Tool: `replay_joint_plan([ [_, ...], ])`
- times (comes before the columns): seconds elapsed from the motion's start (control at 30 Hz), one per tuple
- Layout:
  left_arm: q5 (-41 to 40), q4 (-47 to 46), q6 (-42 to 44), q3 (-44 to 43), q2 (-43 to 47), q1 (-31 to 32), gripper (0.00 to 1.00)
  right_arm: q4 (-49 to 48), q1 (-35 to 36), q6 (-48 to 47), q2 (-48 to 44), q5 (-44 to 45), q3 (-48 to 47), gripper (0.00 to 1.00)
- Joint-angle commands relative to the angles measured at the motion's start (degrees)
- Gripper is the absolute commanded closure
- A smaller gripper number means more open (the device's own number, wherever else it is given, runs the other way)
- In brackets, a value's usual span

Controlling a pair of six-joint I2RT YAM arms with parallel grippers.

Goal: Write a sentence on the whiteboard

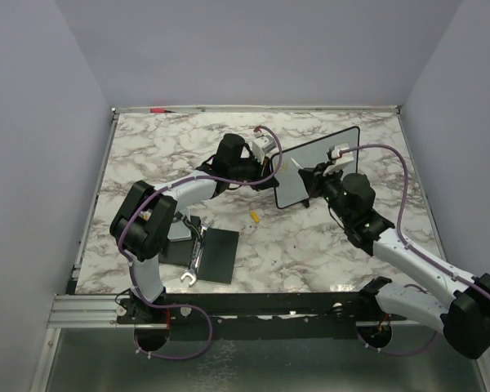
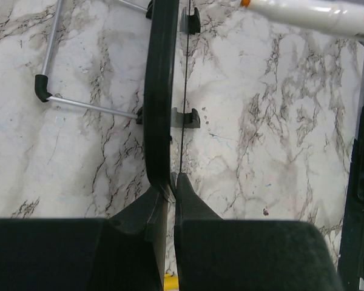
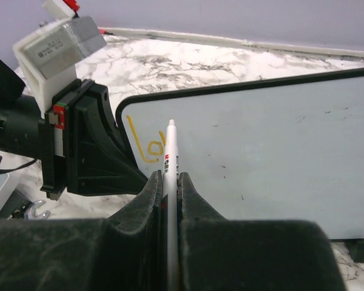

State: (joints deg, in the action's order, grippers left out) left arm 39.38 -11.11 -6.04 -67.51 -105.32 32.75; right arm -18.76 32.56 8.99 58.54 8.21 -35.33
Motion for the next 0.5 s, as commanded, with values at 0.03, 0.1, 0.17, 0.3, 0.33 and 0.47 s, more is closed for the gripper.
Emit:
replay_joint_plan([
  [0.03, 0.4, 1.7, 1.6, -0.7, -0.2, 0.8, 1.00, 0.6, -0.2, 0.7, 1.8, 0.3, 1.8, 0.99],
  [0.1, 0.4, 1.6, 1.6, -0.7, -0.2, 0.8, 1.00, 0.4, -0.2, 0.6, 2.4, 0.3, 1.7, 0.99],
  [0.17, 0.5, 1.7, 1.6, -0.7, -0.2, 0.8, 1.00, 0.1, -0.2, 0.6, 3.0, 0.3, 1.8, 0.99],
  [0.3, 0.5, 1.7, 1.7, -0.7, -0.2, 0.8, 1.00, -0.5, -0.3, 0.6, 4.1, 0.1, 1.9, 0.99],
  [0.33, 0.5, 1.7, 1.7, -0.7, -0.2, 0.8, 1.00, -0.6, -0.2, 0.6, 4.3, 0.1, 1.8, 0.99],
  [0.47, 0.5, 1.7, 1.7, -0.8, -0.3, 0.8, 1.00, -0.9, -0.2, 0.4, 5.0, 0.3, 1.7, 0.99],
])
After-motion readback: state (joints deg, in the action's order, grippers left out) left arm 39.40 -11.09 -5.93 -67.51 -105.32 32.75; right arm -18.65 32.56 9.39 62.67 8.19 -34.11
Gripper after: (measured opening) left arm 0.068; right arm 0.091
